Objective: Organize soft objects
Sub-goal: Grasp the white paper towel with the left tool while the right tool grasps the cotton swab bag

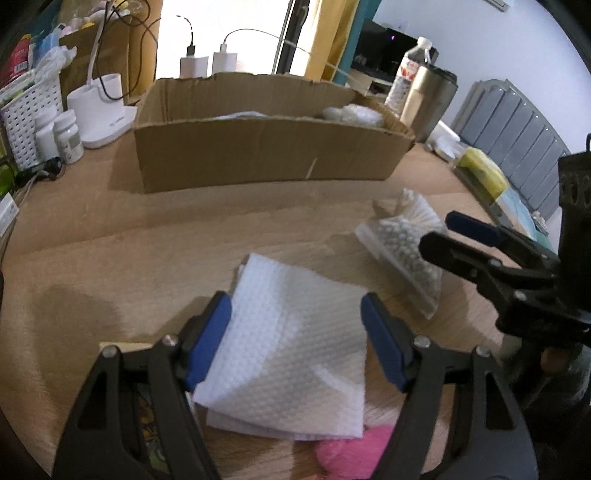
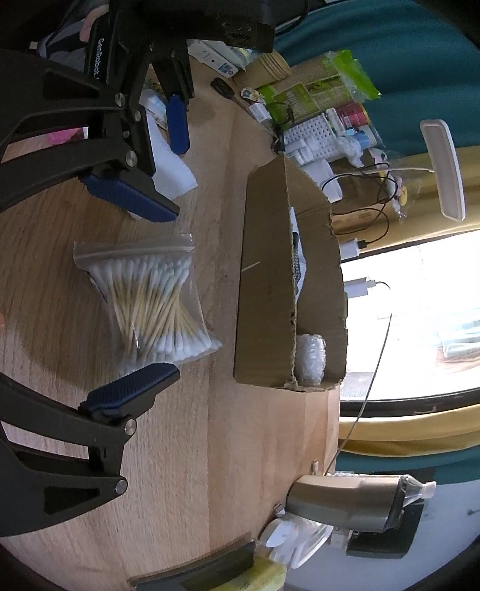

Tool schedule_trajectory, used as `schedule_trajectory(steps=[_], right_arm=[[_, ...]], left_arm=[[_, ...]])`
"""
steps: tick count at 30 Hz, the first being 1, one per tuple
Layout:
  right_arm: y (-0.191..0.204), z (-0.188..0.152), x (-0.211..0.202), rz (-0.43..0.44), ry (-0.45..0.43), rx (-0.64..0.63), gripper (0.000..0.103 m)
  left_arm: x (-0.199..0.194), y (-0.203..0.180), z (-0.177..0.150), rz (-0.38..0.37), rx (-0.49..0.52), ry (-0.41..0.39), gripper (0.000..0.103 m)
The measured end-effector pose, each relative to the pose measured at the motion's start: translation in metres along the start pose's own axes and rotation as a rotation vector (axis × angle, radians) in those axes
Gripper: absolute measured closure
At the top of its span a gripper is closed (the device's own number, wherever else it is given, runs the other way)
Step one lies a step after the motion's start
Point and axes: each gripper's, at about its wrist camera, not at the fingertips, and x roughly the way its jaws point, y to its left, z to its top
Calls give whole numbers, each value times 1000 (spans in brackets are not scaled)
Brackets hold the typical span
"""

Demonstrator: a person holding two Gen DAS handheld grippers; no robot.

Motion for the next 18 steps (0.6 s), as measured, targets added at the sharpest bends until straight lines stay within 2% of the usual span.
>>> schedule_trajectory(steps=[8,14,18], right_arm=[[-4,-1,7,6,21,1,20],[-7,0,14,2,45,-4,19],[-9,1,17,12,50,-5,18]], left_arm=[[4,-7,-2,57,47,12,29],[10,-21,-6,145,131,16,29],[10,-21,-7,145,131,4,29]])
